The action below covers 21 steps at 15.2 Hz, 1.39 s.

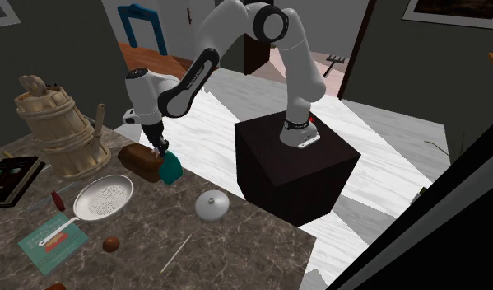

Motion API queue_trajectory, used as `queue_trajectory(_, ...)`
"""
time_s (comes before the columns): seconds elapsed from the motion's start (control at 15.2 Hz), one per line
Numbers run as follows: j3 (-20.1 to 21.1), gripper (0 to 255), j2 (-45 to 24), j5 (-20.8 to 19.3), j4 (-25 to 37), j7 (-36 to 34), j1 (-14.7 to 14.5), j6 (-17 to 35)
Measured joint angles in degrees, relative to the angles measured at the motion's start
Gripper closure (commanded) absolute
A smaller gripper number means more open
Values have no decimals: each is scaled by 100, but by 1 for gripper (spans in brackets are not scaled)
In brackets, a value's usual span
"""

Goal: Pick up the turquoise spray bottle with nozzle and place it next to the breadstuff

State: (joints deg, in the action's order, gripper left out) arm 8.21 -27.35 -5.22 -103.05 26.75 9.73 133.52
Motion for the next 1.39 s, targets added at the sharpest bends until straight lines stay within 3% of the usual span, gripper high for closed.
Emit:
queue_trajectory(0.66, -26, 255, -210, -45, -75, -37, -24, 286)
queue_trajectory(0.73, -26, 0, -211, -45, -74, -37, -24, 286)
queue_trajectory(1.12, -26, 0, -210, -45, -74, -38, -24, 287)
queue_trajectory(1.39, 21, 0, 213, 33, -104, 16, 19, -98)
